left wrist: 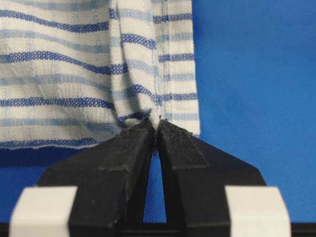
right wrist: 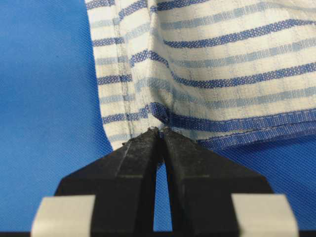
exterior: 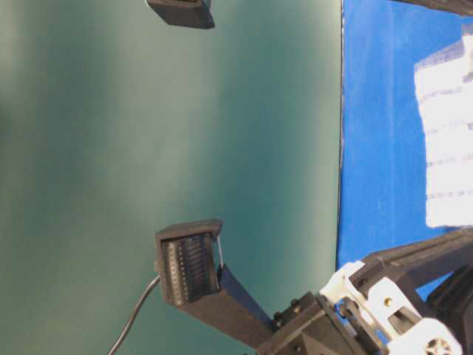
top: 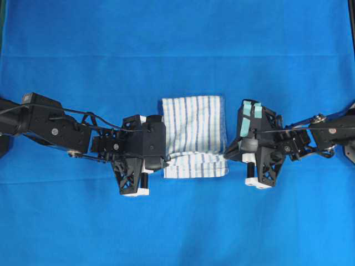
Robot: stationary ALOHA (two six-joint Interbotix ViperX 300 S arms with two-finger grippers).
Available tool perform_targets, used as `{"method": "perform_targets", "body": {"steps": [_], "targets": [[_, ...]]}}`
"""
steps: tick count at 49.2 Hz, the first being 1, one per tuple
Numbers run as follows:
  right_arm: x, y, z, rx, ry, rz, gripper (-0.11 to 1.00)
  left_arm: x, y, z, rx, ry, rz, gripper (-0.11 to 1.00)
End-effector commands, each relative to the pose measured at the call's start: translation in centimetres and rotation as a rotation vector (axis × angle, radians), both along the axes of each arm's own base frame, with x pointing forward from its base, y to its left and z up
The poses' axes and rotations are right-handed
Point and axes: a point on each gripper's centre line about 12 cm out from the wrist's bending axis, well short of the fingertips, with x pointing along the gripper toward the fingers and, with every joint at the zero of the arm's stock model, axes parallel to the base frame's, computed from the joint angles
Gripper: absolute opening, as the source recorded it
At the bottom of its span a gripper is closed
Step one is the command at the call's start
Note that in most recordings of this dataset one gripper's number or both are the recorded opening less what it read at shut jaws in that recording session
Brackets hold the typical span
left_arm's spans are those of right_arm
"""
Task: Fold the blue towel.
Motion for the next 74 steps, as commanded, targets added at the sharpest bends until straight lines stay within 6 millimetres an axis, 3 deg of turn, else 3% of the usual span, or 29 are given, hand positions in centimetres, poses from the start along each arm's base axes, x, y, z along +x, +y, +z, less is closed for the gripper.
{"method": "perform_targets", "body": {"steps": [1, 9, 13, 22, 25, 29, 42, 50, 63, 74], "targets": [[0.6, 0.5, 0.7, 0.006, -0.024, 0.01, 0.06, 0.4, -0.1, 0.9, -0.003, -0.027, -0.001, 0.03], [0.9, 0.7, 0.7, 0.012, -0.023, 0.009, 0.06, 0.3, 0.0, 1.0, -0.003, -0.024, 0.0, 0.05], [1.1, 0.8, 0.9, 0.015, -0.022, 0.001, 0.08, 0.2, 0.0, 1.0, -0.001, -0.018, -0.001, 0.14], [1.6, 1.2, 1.9, -0.001, -0.003, -0.007, 0.59, -0.4, 0.2, 2.3, 0.012, 0.006, -0.01, 0.51], [1.7, 1.1, 2.7, -0.014, -0.001, -0.015, 0.69, -0.8, 0.5, 3.2, 0.012, 0.012, -0.004, 0.61], [1.6, 0.8, 4.3, -0.038, -0.003, -0.027, 0.65, -1.4, 1.0, 4.3, 0.012, 0.02, 0.006, 0.68], [-0.4, -0.7, 10.0, -0.136, -0.098, -0.032, 0.64, -3.7, 2.4, 8.8, 0.019, -0.04, 0.024, 0.67], [-2.4, -1.5, 12.3, -0.174, -0.179, -0.025, 0.64, -6.2, 3.2, 11.4, 0.049, -0.125, 0.011, 0.67], [-6.8, -2.4, 14.5, -0.17, -0.341, -0.015, 0.64, -11.4, 5.3, 14.1, 0.057, -0.336, 0.063, 0.67], [-10.7, -3.5, 13.9, -0.155, -0.445, -0.028, 0.64, -16.8, 6.5, 14.6, 0.062, -0.48, 0.118, 0.67]]}}
